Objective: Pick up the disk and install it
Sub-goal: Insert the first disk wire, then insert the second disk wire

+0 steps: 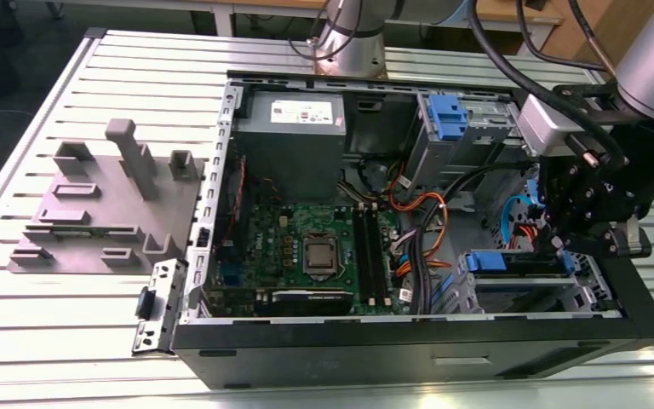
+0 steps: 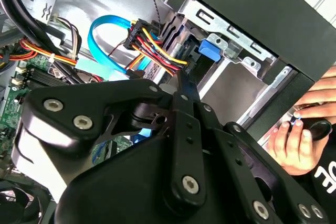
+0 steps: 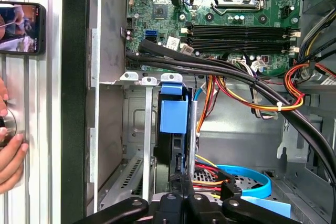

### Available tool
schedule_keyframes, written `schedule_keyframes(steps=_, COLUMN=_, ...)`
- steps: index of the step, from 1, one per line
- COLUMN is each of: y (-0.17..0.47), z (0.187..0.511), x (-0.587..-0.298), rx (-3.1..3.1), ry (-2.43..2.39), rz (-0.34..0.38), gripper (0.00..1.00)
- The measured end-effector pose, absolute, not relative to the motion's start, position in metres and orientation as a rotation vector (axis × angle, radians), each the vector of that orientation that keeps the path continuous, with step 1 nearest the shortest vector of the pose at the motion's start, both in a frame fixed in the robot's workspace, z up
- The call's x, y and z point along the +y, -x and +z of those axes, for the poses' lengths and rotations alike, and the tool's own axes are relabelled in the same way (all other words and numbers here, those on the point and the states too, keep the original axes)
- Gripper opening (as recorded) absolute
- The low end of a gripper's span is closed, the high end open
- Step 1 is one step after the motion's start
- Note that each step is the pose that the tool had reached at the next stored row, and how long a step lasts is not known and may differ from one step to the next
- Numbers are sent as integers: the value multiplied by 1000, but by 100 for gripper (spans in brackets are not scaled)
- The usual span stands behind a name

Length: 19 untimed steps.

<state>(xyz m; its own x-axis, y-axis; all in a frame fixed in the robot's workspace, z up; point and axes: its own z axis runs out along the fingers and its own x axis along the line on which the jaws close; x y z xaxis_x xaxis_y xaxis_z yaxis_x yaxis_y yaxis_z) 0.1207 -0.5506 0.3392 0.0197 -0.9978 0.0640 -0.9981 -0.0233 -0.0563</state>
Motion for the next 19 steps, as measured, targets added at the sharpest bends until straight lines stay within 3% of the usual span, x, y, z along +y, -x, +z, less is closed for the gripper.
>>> schedule_keyframes(steps=19, y=-115, z=339, x=-551, rx=-2194, ry=-2242, rz=128, gripper=11)
